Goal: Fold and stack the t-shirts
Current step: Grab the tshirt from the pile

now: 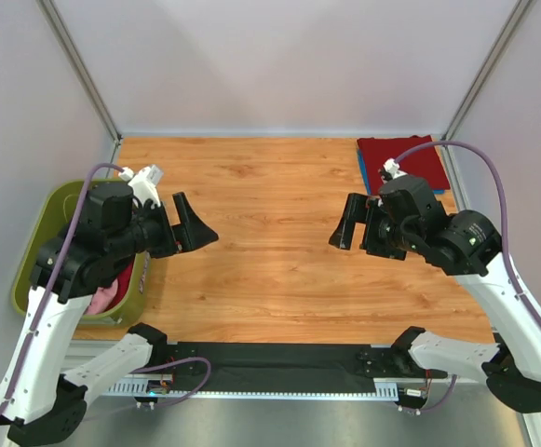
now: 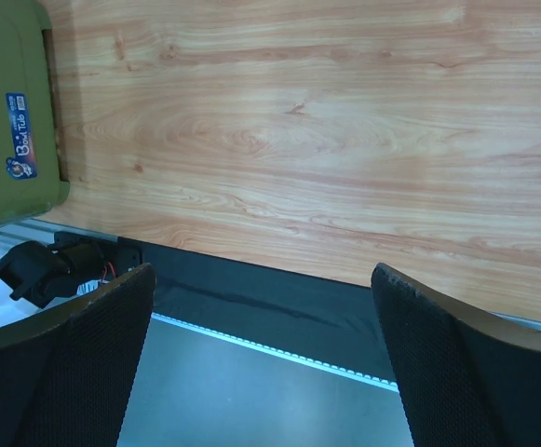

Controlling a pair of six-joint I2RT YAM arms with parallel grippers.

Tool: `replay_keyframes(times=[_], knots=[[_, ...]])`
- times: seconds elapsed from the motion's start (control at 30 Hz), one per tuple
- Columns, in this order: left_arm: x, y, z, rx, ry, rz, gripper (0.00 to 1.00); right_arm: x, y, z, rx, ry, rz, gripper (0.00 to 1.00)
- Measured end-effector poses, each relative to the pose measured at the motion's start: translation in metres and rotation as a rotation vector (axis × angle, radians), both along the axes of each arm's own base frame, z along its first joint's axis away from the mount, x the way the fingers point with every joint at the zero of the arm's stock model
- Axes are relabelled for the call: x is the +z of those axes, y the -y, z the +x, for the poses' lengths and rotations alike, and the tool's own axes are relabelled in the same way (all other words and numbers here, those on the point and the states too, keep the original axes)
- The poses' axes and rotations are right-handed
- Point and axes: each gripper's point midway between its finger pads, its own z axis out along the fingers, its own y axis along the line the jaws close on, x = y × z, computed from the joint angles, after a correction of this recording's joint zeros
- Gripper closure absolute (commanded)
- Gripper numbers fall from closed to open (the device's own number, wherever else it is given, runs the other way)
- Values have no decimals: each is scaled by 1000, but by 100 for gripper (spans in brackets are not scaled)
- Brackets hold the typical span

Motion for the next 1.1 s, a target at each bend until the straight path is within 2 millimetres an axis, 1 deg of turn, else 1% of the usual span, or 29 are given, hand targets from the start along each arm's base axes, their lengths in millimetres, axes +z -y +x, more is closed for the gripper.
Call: replay_keyframes(times=[0.1, 0.2, 0.23, 0.3, 0.33, 0.37, 0.4, 0.43, 0.47, 0.5, 0.57, 0.6, 0.67, 0.77, 0.83, 0.9, 1.03, 1.1], knots=[[3, -8, 7, 44, 9, 38, 4, 5, -2, 2, 1, 6, 5, 0], [15, -29, 26, 170, 37, 128, 4, 14, -4, 4, 3, 16, 15, 0], [20, -39, 37, 231, 49, 168, 4, 18, -4, 5, 5, 24, 21, 0], [27, -67, 60, 382, 59, 245, 5, 23, -5, 5, 7, 34, 31, 0], [29, -86, 73, 471, 60, 281, 5, 24, -5, 4, 8, 37, 36, 0], [25, -109, 84, 572, 46, 318, 7, 25, -6, 3, 13, 37, 42, 0], [15, -131, 92, 660, 7, 355, 9, 26, -6, 1, 21, 35, 49, 0], [4, -148, 94, 721, -35, 384, 15, 26, -6, -2, 26, 34, 56, 0], [-12, -168, 97, 795, -96, 406, 24, 25, -5, -5, 32, 31, 61, 0], [-31, -183, 98, 846, -164, 426, 25, 23, -4, -8, 37, 29, 64, 0], [-68, -206, 98, 909, -289, 458, 27, 22, 1, -16, 44, 30, 74, 0], [-87, -211, 99, 919, -346, 469, 27, 23, 3, -19, 47, 36, 81, 0], [-116, -221, 96, 935, -450, 482, 27, 29, 5, -27, 65, 54, 109, 0], [-151, -238, 93, 965, -577, 499, 27, 35, 6, -31, 79, 69, 124, 0], [-168, -250, 88, 993, -632, 522, 25, 40, 6, -31, 87, 84, 133, 0], [-184, -262, 79, 1022, -661, 553, 24, 42, 5, -31, 89, 88, 135, 0], [-217, -279, 51, 1072, -742, 559, 25, 43, 4, -29, 88, 89, 136, 1], [-231, -288, 43, 1091, -795, 554, 37, 46, 3, -28, 88, 92, 138, 1]])
